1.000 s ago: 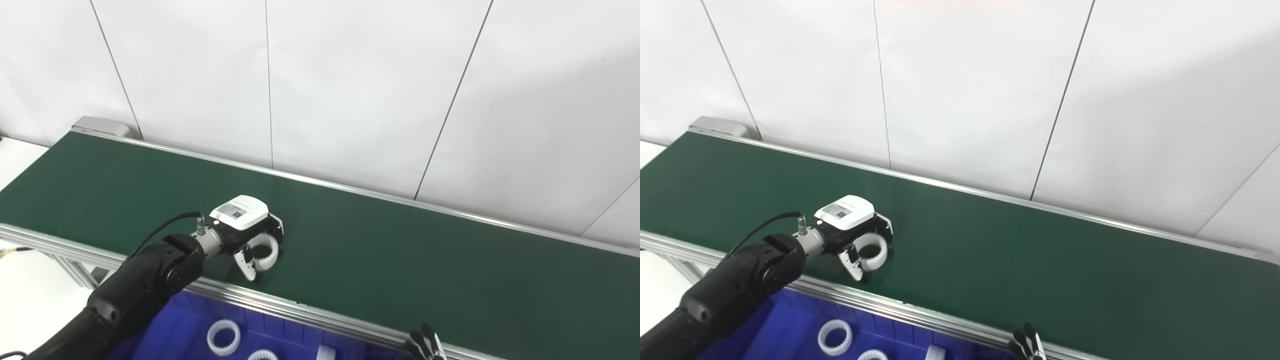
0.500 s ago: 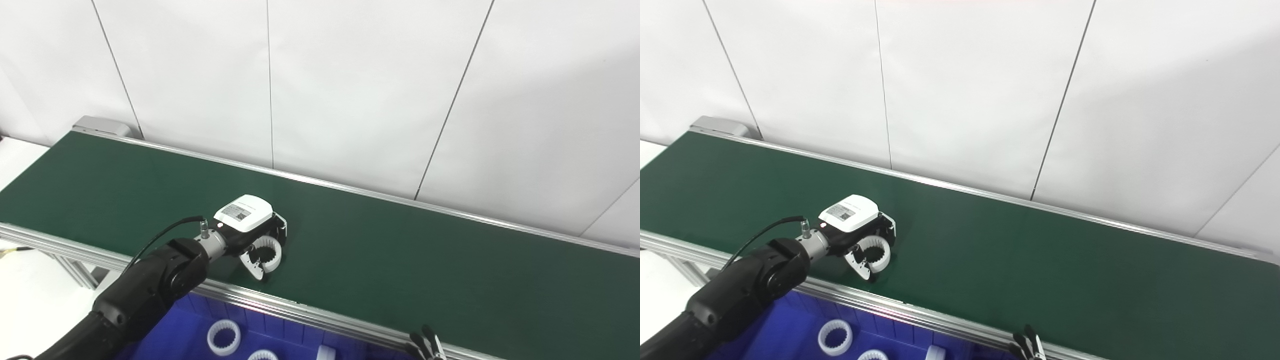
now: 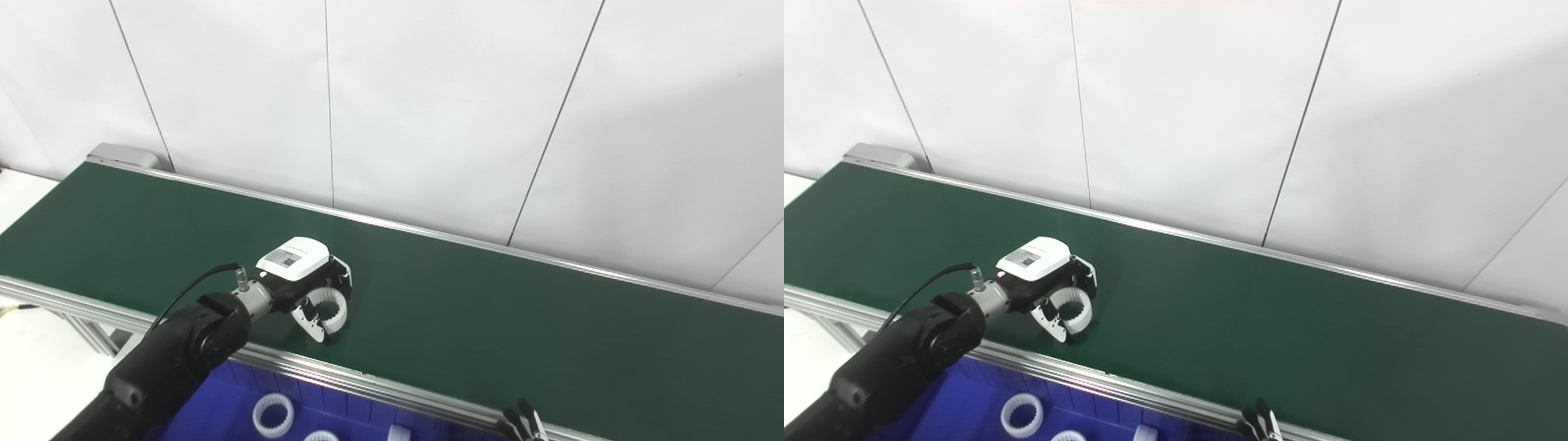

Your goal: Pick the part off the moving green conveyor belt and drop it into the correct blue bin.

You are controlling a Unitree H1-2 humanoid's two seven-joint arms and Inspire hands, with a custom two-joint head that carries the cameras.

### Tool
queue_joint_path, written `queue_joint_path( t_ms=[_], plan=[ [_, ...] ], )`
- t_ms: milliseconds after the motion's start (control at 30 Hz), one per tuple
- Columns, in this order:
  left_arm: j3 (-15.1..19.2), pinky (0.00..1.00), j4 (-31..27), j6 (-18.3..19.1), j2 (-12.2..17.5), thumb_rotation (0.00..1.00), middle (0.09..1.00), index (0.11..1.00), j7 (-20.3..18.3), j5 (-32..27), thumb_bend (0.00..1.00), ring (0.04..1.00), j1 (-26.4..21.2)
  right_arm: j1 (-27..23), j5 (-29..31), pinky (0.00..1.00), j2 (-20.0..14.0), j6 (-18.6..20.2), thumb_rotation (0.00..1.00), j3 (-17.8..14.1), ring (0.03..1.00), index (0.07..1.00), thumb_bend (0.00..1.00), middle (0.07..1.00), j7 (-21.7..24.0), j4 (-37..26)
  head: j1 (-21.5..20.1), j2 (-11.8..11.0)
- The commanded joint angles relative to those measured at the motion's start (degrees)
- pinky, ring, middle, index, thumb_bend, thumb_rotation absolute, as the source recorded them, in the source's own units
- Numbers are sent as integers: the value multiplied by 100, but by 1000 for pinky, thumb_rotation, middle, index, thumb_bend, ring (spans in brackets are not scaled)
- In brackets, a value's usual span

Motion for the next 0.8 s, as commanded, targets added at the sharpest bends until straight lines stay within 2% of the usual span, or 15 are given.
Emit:
queue_joint_path(
  t_ms=[0,67,133,300,400,533,667,767],
  plan=[
    [209,462,-506,225,-55,0,489,515,-103,-273,500,416,61,26,-2,780,-20,-296,795,0,866,966,331,905,25,-230,-31,39],
    [344,393,-838,295,-180,0,497,526,-121,-542,481,420,275,43,30,782,-42,-294,794,-8,866,966,337,905,44,-252,-39,72],
    [425,368,-1207,423,-294,0,492,531,-162,-665,476,416,500,54,76,786,-61,-295,794,-14,867,963,352,904,61,-268,-36,79],
    [505,379,-1756,642,-529,0,483,532,-206,-714,475,404,918,74,55,779,-120,-274,799,-41,865,959,389,902,69,-310,-21,126],
    [514,373,-2072,917,-709,0,485,529,-270,-682,475,410,1182,87,75,777,-152,-277,800,-51,864,957,403,900,76,-330,-34,174],
    [524,368,-2273,1058,-853,0,488,531,-285,-658,474,406,1422,112,103,776,-192,-283,785,-62,857,952,413,897,90,-365,-67,248],
    [583,367,-2512,1201,-978,0,490,531,-270,-674,474,408,1719,160,142,775,-216,-263,788,-73,858,950,435,897,109,-452,-103,355],
    [630,390,-2694,1285,-1079,0,492,523,-179,-614,476,418,1994,195,155,772,-237,-221,788,-96,857,949,455,896,121,-541,-124,536]
  ],
)
